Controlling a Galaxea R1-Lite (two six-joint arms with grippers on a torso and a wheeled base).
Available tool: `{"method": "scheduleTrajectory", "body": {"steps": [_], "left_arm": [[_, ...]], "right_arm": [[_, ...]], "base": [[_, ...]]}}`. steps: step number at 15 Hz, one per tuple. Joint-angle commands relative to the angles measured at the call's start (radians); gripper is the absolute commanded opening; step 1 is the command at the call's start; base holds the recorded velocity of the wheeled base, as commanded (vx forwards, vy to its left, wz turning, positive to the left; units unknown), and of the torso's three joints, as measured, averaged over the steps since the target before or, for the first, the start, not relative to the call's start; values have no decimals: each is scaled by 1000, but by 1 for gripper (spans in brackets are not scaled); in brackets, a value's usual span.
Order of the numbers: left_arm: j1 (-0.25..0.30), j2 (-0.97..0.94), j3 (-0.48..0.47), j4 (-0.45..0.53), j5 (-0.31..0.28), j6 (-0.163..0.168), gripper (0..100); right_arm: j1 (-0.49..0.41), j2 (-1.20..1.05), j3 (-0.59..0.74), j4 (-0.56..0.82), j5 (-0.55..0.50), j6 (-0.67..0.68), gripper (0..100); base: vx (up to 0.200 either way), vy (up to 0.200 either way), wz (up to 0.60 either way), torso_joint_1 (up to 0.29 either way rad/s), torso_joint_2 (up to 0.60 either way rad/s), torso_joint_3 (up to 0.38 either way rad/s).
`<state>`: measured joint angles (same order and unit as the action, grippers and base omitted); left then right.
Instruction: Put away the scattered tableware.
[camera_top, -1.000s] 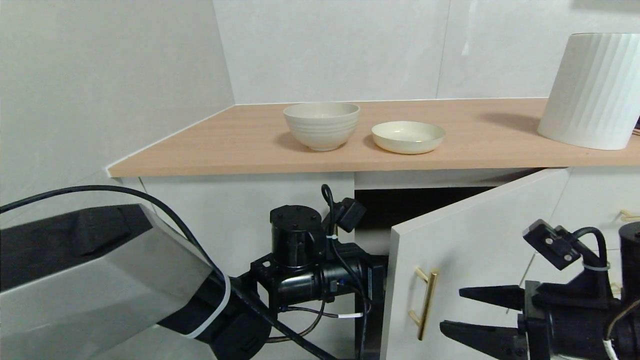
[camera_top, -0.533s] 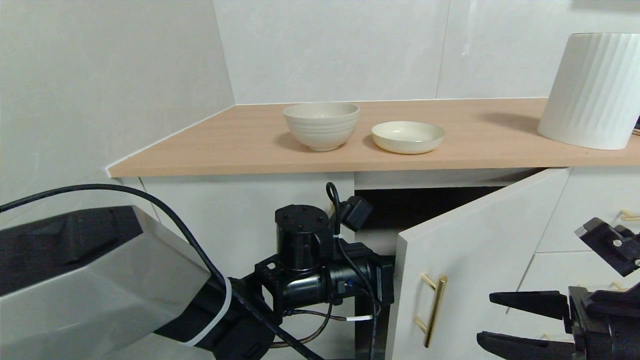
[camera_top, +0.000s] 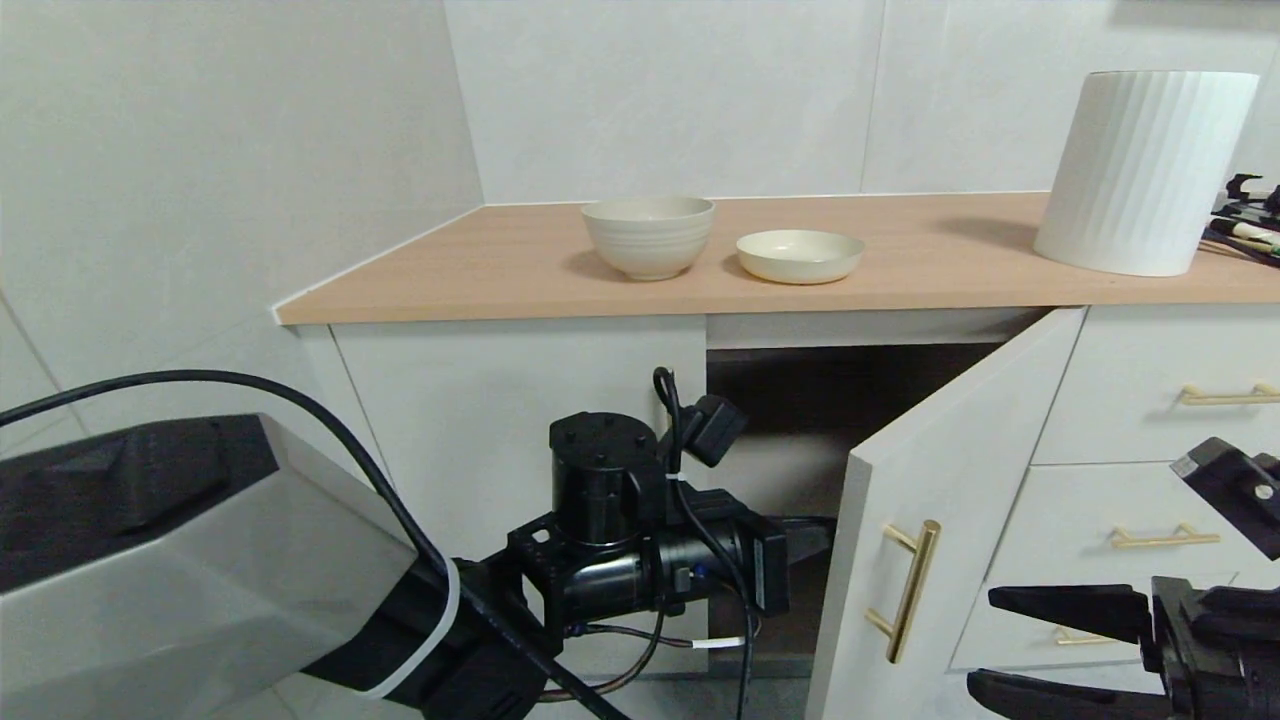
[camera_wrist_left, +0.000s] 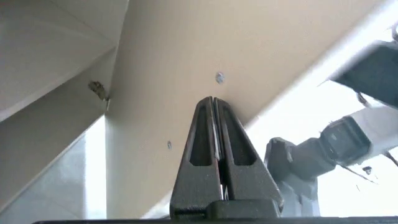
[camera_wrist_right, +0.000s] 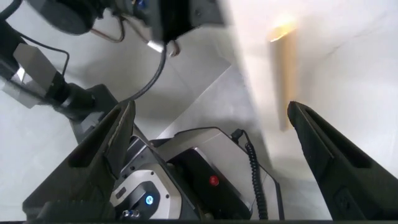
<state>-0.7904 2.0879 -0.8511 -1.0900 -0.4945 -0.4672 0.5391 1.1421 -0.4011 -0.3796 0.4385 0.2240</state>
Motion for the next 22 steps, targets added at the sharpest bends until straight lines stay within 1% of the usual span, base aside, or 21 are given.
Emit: {"method": "scheduleTrajectory", "body": {"steps": [1,4,5,6,7,9,12,13,15,17,18,20,21,22], "left_arm": [[-1,31,-48,10,-1,-1,0],[-1,46,-115,90,7,-1,0],[-1,60,-163,127,34,-1,0],[-1,67,-197,156,43,-1,0],[-1,70,-224,188,43,-1,0],[-1,74,-255,206,45,-1,0],[-1,92,-292,222,47,-1,0],[-3,109,-315,240,65,-1,0],[-27,127,-355,285,125,-1,0],[-55,126,-372,308,145,1,0],[-67,120,-370,309,145,1,0],[-135,61,-339,302,152,1,0],[-176,15,-306,302,142,1,0],[-224,-49,-260,303,97,-1,0]], "right_arm": [[2,-5,1,-1,0,0,100],[7,-10,1,-1,0,0,100],[7,-12,2,1,0,0,100],[7,-12,4,1,0,0,100],[7,-12,5,-1,2,0,100],[7,-13,7,-1,2,0,100],[7,-15,7,-1,2,0,100],[7,-21,7,-1,3,0,100],[8,-27,7,-1,5,0,100],[25,-35,7,-1,5,0,100],[31,-39,7,-1,5,0,100],[55,-78,8,1,9,0,100],[68,-105,11,1,25,0,100],[85,-148,21,1,69,1,100]], "base": [[0,0,0,0,0,0],[0,0,0,0,0,0],[0,0,0,0,0,0],[0,0,0,0,0,0],[-200,0,0,2,-2,12],[-200,0,0,15,7,2],[0,0,0,0,0,0],[0,0,0,0,0,0],[0,0,0,0,0,0],[0,0,0,0,0,0],[0,0,0,0,0,0],[0,0,0,0,0,0],[0,0,0,0,0,0],[0,0,0,0,0,0]]}}
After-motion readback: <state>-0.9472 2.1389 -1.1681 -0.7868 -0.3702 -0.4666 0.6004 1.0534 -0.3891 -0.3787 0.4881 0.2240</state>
